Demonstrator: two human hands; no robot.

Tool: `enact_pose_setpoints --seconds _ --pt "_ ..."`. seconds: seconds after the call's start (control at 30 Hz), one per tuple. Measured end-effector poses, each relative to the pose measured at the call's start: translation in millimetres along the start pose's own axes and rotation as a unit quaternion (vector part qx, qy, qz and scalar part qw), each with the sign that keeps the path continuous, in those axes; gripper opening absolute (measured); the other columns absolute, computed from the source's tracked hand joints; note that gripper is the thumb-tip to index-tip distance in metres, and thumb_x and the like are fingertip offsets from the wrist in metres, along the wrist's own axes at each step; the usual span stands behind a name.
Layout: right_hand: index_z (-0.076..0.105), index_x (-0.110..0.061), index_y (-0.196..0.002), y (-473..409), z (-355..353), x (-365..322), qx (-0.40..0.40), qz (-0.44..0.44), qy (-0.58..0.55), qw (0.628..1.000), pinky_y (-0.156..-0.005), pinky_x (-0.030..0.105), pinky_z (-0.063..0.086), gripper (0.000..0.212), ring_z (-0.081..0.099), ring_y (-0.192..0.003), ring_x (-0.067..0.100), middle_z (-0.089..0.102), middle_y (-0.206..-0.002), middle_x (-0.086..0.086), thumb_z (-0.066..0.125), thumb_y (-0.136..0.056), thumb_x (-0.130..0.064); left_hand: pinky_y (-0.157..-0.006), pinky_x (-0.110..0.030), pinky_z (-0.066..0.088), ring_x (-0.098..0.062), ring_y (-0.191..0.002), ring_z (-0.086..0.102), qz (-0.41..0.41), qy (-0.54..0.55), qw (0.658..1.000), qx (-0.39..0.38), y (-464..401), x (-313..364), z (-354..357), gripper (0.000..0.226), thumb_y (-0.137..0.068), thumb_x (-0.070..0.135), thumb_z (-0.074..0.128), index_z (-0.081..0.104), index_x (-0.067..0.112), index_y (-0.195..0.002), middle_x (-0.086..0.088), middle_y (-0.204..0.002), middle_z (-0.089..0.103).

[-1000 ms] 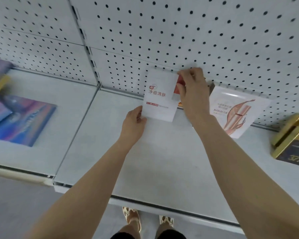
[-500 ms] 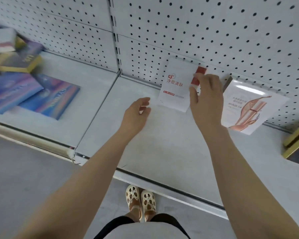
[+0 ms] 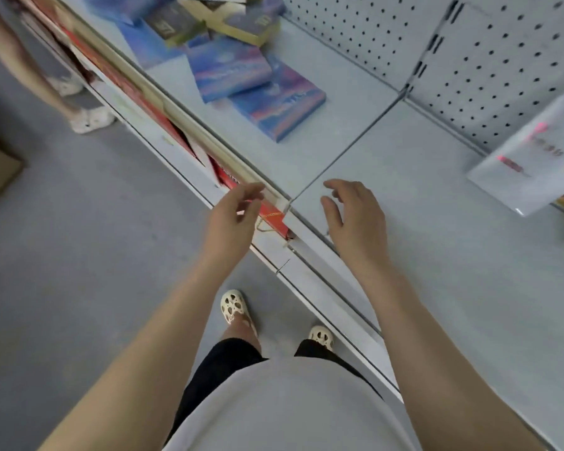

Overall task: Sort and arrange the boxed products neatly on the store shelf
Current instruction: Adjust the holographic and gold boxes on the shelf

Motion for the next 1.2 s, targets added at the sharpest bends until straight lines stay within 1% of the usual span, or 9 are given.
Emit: enact_pose_setpoints --seconds 0.1,0.2,0.3,0.53,0.67,0.77,0.83,1.07,1.2 --pt "0.062 -0.015 -0.125 -28.1 42.6 -44.6 -0.017 -0.023 0.014 0.999 -0.090 0.034 0.042 0.028 0.056 -0.105 0.026 0.063 -0.115 0.006 0.054 -0.099 -0.023 -0.071 0.000 0.038 0.011 -0.085 0.058 -0.008 0.012 1.000 0.015 -18.9 -30.3 -46.7 0.030 -0.096 0.009 0.052 0.063 0.029 -0.115 0.015 -0.103 0.067" --pt "0.062 -0.014 -0.126 -60.7 84.6 -90.9 -0.018 -0.029 0.014 0.999 -0.091 0.036 0.044 0.029 0.056 -0.105 0.027 0.063 -0.115 0.008 0.055 -0.099 -0.023 -0.073 -0.002 0.040 0.006 -0.088 0.059 -0.015 0.006 1.000 0.019 -53.2 -57.9 -99.0 0.027 -0.097 0.010 0.051 0.063 0.025 -0.116 0.009 -0.108 0.067" --pt "0.061 -0.015 -0.126 -93.0 117.4 -137.3 -0.016 -0.025 -0.004 1.000 -0.092 0.043 0.048 0.029 0.057 -0.106 0.027 0.063 -0.116 0.008 0.056 -0.099 -0.023 -0.072 -0.001 0.039 0.011 -0.086 0.056 -0.014 -0.004 1.000 0.017 -91.0 -76.2 -155.5 0.028 -0.097 0.012 0.051 0.063 0.023 -0.121 0.008 -0.111 0.066" --pt "0.059 -0.010 -0.127 -182.7 152.3 -205.6 -0.001 -0.033 0.040 0.999 -0.093 0.042 0.042 0.031 0.055 -0.111 0.032 0.062 -0.119 0.013 0.055 -0.099 -0.023 -0.073 -0.003 0.039 0.009 -0.087 0.056 0.024 -0.030 0.999 0.017 -190.6 -86.6 -238.9 0.028 -0.097 0.016 0.051 0.062 0.024 -0.122 0.013 -0.113 0.063" --pt "0.055 -0.010 -0.132 -261.6 159.8 -224.0 0.022 -0.026 0.051 0.998 -0.096 0.044 0.041 0.036 0.052 -0.115 0.034 0.058 -0.125 0.015 0.053 -0.099 -0.023 -0.082 -0.019 0.046 -0.001 -0.093 0.059 0.064 -0.048 0.997 0.020 -265.8 -78.2 -265.6 0.028 -0.096 0.017 0.054 0.063 0.025 -0.122 0.012 -0.113 0.064" --pt "0.052 -0.010 -0.134 -328.1 161.2 -226.8 0.055 -0.018 0.069 0.996 -0.095 0.042 0.039 0.039 0.050 -0.117 0.034 0.058 -0.126 0.015 0.053 -0.098 -0.024 -0.086 -0.020 0.046 -0.004 -0.098 0.059 0.090 -0.077 0.993 0.012 -324.3 -70.7 -277.4 0.031 -0.096 0.019 0.055 0.061 0.025 -0.125 0.011 -0.116 0.063" --pt "0.050 -0.011 -0.136 -373.5 164.1 -223.3 0.062 0.004 0.080 0.995 -0.094 0.044 0.040 0.041 0.049 -0.119 0.036 0.057 -0.127 0.017 0.052 -0.098 -0.024 -0.086 -0.020 0.046 -0.006 -0.099 0.059 0.101 -0.098 0.990 0.004 -362.7 -65.0 -283.3 0.031 -0.096 0.019 0.055 0.060 0.025 -0.126 0.011 -0.117 0.062" --pt "0.037 -0.009 -0.146 -494.1 182.9 -193.5 0.047 0.129 0.162 0.977 -0.101 0.052 0.040 0.054 0.046 -0.125 0.041 0.049 -0.139 0.023 0.045 -0.099 -0.035 -0.095 -0.037 0.049 -0.017 -0.106 0.059 0.148 -0.138 0.978 -0.051 -476.8 -38.4 -288.2 0.033 -0.095 0.017 0.056 0.060 0.017 -0.128 -0.001 -0.121 0.061" --pt "0.017 -0.004 -0.154 -503.5 195.9 -155.8 0.003 0.292 0.189 0.938 -0.113 0.051 0.026 0.091 0.029 -0.140 0.044 0.027 -0.152 0.031 0.047 -0.092 -0.064 -0.100 -0.034 0.043 -0.024 -0.116 0.056 0.198 -0.173 0.960 -0.099 -535.1 -18.5 -271.7 0.036 -0.094 0.016 0.058 0.058 0.015 -0.130 -0.007 -0.128 0.059"
Point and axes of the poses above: each hand's wrist, its own y-axis away from the middle knuckle, its own z-axis out of the palm, x = y × z, the point moved 9 cm from there along -y, towards the middle knuckle
